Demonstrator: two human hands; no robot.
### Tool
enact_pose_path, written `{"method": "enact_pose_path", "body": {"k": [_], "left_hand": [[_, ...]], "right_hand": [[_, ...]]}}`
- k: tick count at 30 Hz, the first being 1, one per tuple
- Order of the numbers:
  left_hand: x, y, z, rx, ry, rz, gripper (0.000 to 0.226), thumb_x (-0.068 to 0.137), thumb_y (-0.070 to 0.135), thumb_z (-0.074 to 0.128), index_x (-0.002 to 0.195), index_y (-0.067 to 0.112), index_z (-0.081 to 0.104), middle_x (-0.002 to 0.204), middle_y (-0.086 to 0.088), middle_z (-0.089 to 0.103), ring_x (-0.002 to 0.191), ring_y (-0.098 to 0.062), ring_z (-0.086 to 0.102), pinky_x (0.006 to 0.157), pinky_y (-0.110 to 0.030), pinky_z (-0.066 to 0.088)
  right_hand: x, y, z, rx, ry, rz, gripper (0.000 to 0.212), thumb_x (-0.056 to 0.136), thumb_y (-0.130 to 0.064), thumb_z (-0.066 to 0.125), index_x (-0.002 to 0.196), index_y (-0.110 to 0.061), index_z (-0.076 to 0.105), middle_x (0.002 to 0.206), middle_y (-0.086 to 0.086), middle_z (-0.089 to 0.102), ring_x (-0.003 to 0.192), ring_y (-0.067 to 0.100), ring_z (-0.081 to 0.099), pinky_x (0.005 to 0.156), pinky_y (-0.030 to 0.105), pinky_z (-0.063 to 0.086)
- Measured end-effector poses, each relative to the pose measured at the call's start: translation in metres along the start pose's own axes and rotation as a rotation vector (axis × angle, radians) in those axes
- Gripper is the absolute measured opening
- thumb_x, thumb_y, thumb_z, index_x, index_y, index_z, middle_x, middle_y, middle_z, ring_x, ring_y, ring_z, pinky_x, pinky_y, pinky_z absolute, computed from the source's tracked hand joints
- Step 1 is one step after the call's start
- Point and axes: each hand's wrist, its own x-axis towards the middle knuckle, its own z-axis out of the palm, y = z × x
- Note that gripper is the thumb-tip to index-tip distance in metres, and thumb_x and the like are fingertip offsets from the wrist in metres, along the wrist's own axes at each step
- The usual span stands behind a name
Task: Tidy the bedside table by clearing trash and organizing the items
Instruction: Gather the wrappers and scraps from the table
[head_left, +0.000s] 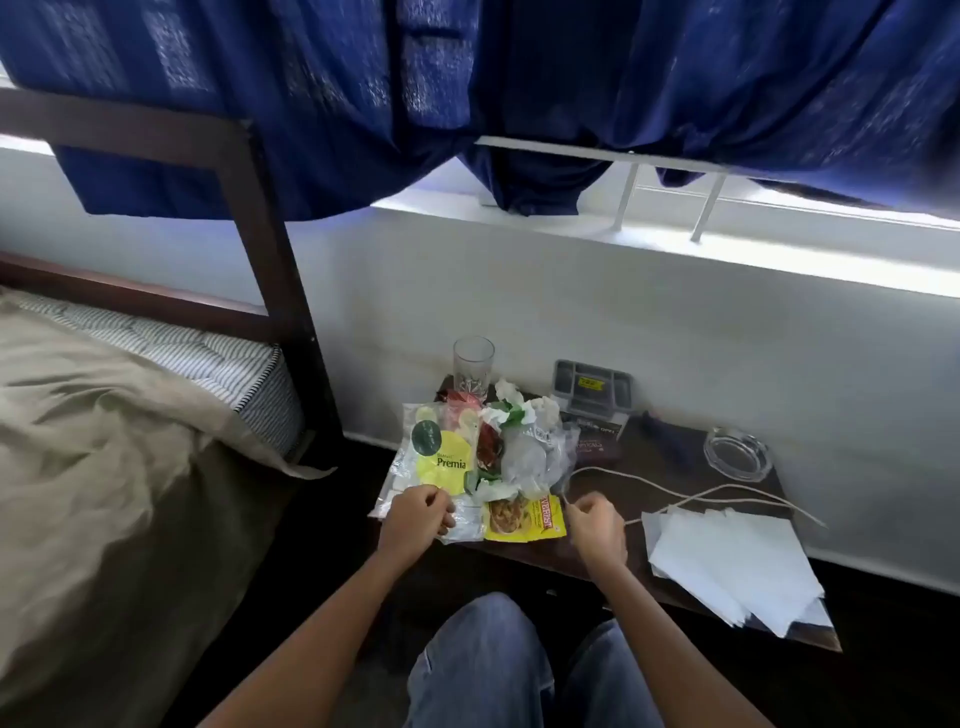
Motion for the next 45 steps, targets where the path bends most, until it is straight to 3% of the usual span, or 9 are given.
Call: {"method": "enact_pose_path", "body": {"k": [3,7,11,19,24,27,35,41,45], "left_hand": [[0.006,-0.002,0.010,-0.024,0.012,-0.021,0.033,0.095,0.018,0.047,0.066,0.011,0.063,0.061,-0.005,0.066,0.054,-0.014,0.060,0.060,-0.028,0.053],[0.009,-0.001,0.019,-0.041,0.021,-0.053,0.032,0.094,0.017,0.047,0.069,0.008,0.064,0.061,-0.004,0.066,0.050,-0.011,0.058,0.050,-0.016,0.043],[0.012,-0.001,0.023,-0.057,0.021,-0.084,0.032,0.095,0.014,0.047,0.068,0.006,0.063,0.060,-0.004,0.064,0.050,-0.012,0.057,0.046,-0.015,0.041],[0.004,0.014,0.034,-0.063,-0.041,-0.061,0.026,0.093,0.011,0.047,0.073,0.008,0.063,0.063,-0.004,0.065,0.051,-0.013,0.056,0.046,-0.015,0.040],[-0.008,0.037,0.057,-0.030,-0.166,-0.048,0.016,0.095,0.013,0.047,0.089,0.008,0.061,0.070,-0.003,0.065,0.052,-0.012,0.056,0.047,-0.016,0.041],[-0.019,0.060,0.085,-0.034,-0.275,-0.048,0.017,0.095,0.014,0.046,0.084,0.014,0.059,0.072,-0.001,0.065,0.043,-0.004,0.055,0.043,-0.014,0.039],[-0.093,0.132,0.204,0.055,-0.754,0.041,0.015,0.094,0.012,0.051,0.108,0.013,0.055,0.093,-0.008,0.063,0.059,-0.008,0.062,0.049,-0.015,0.045],[-0.167,0.130,0.287,0.340,-0.991,0.209,0.017,0.091,0.007,0.054,0.106,0.008,0.062,0.090,-0.009,0.067,0.066,-0.010,0.063,0.062,-0.020,0.051],[-0.205,0.103,0.326,0.340,-1.070,0.154,0.019,0.091,0.010,0.051,0.108,0.007,0.060,0.092,-0.007,0.066,0.065,-0.009,0.062,0.060,-0.021,0.049]], "right_hand": [[0.016,0.010,0.014,0.123,-0.073,0.082,0.010,0.081,-0.023,0.059,0.089,-0.016,0.057,0.089,0.014,0.066,0.083,0.033,0.065,0.072,0.042,0.054],[0.024,0.011,0.022,0.225,-0.099,0.159,0.013,0.081,-0.014,0.062,0.092,-0.012,0.058,0.090,0.016,0.065,0.075,0.030,0.064,0.061,0.036,0.051],[0.026,0.011,0.009,0.283,-0.120,0.198,0.008,0.081,-0.002,0.056,0.077,-0.006,0.061,0.071,0.013,0.061,0.052,0.021,0.055,0.043,0.025,0.039],[0.022,0.028,-0.058,0.297,-0.169,0.186,0.014,0.078,0.002,0.055,0.071,-0.010,0.052,0.060,0.008,0.053,0.036,0.013,0.049,0.039,0.015,0.027],[0.005,0.046,-0.121,0.396,-0.163,0.141,0.014,0.080,0.004,0.053,0.074,-0.008,0.056,0.064,0.012,0.055,0.037,0.013,0.048,0.039,0.013,0.029],[-0.011,0.064,-0.160,0.421,-0.143,0.104,0.017,0.079,0.007,0.054,0.071,-0.008,0.055,0.063,0.010,0.056,0.043,0.014,0.051,0.042,0.017,0.034],[-0.066,0.165,-0.252,0.441,-0.079,0.079,0.012,0.082,0.006,0.057,0.085,-0.006,0.057,0.067,0.010,0.061,0.045,0.010,0.059,0.046,0.020,0.046],[-0.118,0.268,-0.290,0.388,0.015,0.222,0.010,0.082,0.003,0.060,0.081,-0.007,0.059,0.070,0.008,0.063,0.057,0.015,0.060,0.053,0.024,0.048],[-0.152,0.344,-0.285,0.384,0.065,0.397,0.018,0.081,0.005,0.058,0.073,-0.011,0.058,0.062,0.007,0.061,0.044,0.008,0.058,0.047,0.020,0.044]]}}
